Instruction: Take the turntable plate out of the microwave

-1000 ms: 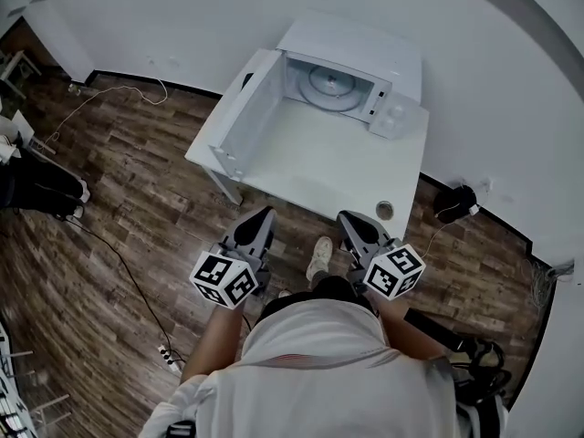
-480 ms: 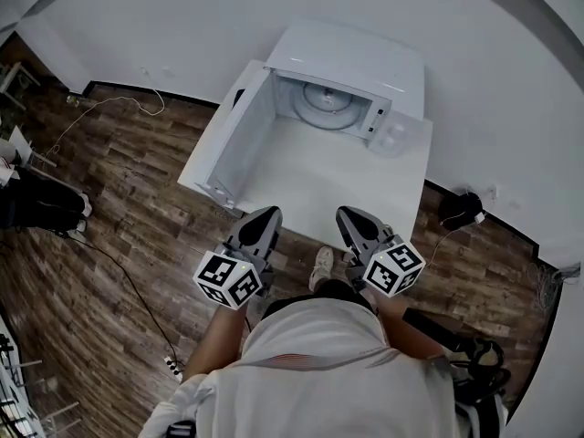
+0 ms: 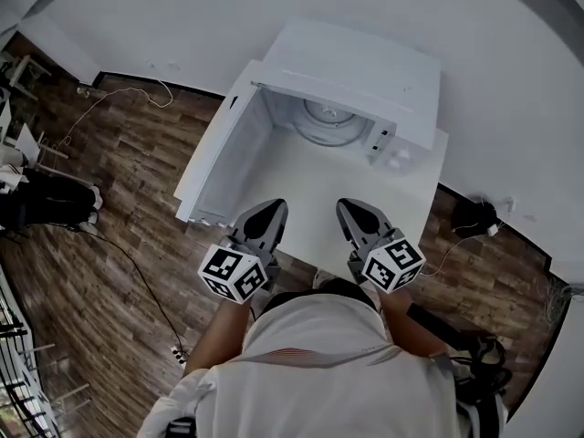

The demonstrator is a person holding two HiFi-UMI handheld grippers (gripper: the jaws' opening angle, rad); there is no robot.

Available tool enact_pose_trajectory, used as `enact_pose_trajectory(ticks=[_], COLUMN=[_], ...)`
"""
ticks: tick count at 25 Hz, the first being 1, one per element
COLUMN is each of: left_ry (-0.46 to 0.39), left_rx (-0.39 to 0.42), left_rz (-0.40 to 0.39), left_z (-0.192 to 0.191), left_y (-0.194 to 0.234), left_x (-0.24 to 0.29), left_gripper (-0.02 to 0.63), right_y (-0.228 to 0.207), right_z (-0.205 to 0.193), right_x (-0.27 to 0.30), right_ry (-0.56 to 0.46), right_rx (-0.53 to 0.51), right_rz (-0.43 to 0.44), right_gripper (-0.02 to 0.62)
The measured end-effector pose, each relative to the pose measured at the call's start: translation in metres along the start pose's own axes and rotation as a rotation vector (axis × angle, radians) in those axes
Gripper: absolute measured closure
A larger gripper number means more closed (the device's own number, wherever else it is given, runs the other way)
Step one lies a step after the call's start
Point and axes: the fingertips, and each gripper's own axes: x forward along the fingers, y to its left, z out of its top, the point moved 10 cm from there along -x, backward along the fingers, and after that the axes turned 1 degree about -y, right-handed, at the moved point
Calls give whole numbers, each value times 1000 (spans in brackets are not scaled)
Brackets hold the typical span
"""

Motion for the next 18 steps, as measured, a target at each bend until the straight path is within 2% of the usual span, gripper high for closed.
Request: enact_pose_trajectory(ticks=[7, 13, 15, 18], left_ry=[28, 36, 39, 49], left_rx=[-18, -43, -86, -194], left_rz=[-11, -77, -91, -108], left_z=[6, -6, -14, -25], left_y=[8, 25, 36, 53], left_x=[53, 91, 100, 115], left_gripper=[595, 595, 595, 595], right_y=[-52, -74, -79, -84], right_z=[11, 2, -4, -14], right_x=[16, 30, 37, 49], right_ry=[-2, 3, 0, -19], right_rx=[7, 46, 68, 133], right_rz=[-27, -71, -90, -101], right_gripper=[592, 592, 592, 592])
